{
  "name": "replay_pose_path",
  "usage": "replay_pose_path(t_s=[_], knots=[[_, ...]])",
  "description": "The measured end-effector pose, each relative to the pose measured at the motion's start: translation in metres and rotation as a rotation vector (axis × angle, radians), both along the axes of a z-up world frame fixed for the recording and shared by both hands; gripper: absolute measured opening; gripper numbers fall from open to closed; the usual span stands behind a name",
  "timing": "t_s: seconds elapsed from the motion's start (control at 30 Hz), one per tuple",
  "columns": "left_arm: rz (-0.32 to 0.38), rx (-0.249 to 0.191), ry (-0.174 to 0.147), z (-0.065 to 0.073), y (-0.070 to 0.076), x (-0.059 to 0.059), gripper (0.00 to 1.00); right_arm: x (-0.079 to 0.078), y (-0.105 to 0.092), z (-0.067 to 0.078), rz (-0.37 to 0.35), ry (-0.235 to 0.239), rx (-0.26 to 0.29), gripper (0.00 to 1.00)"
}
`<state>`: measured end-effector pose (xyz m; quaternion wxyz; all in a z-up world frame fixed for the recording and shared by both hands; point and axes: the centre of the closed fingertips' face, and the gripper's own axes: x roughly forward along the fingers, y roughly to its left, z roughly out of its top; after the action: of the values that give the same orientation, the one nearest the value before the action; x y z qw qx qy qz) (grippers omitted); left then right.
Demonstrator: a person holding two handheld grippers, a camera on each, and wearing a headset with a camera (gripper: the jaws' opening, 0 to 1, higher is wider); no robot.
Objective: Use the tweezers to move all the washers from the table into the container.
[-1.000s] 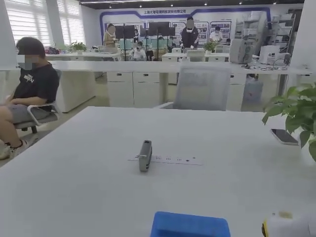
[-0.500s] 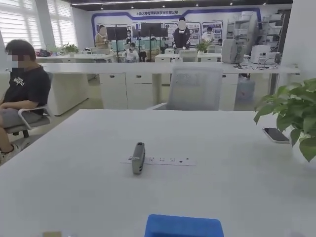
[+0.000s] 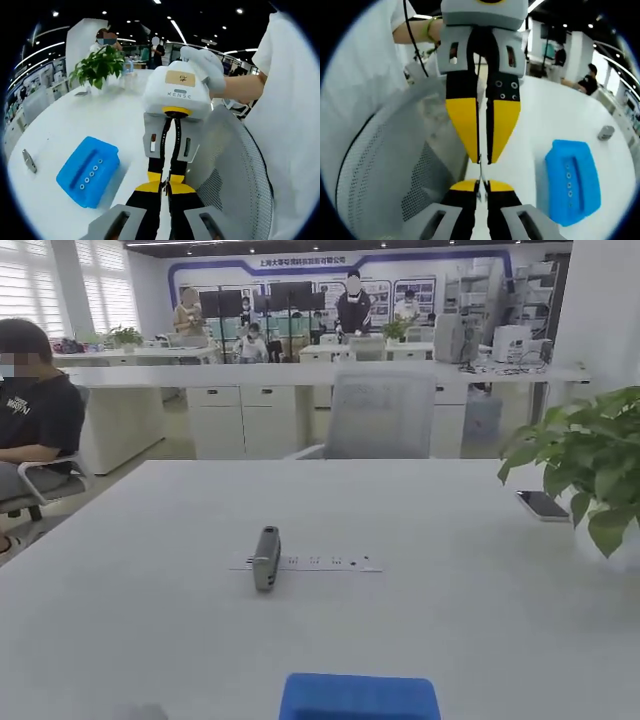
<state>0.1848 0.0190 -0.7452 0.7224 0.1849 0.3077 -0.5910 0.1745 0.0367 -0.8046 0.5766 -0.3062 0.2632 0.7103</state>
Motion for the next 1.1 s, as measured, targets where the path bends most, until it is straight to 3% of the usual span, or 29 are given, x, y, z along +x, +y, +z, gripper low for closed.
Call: replay_pose_path(t_s=[0.3,0.43,0.6,0.67,0.77,0.9,1.0,1.1], knots=[[-0.017,0.050,-0.017,-0.005,-0.003,0.001,0.00,0.006,0.000,0.001,-0.041,-0.012,0.015,0.03],[-0.005,0.100,-0.032,-0.009,0.003,0.005,0.00,0.010,0.000,-0.002,-0.095,0.014,0.045,0.04],[-0.012,0.188,-0.072,-0.023,0.011,0.007,0.00,0.016,-0.001,-0.010,-0.135,-0.042,0.043,0.04],[-0.014,0.206,-0.068,-0.028,0.012,0.006,0.00,0.015,0.000,-0.015,-0.123,-0.072,0.035,0.05],[-0.030,0.256,-0.080,-0.035,0.020,0.005,0.00,0.017,0.003,-0.019,-0.150,-0.054,0.054,0.05],[-0.030,0.266,-0.070,-0.037,0.024,0.005,0.00,0.019,0.004,-0.020,-0.201,-0.003,0.074,0.08],[-0.026,0.282,-0.057,-0.041,0.028,0.005,0.00,0.024,0.001,-0.012,-0.259,0.019,0.117,0.18],[-0.020,0.326,-0.033,-0.050,0.036,0.006,0.00,0.031,-0.011,0.000,-0.345,0.036,0.175,0.27]])
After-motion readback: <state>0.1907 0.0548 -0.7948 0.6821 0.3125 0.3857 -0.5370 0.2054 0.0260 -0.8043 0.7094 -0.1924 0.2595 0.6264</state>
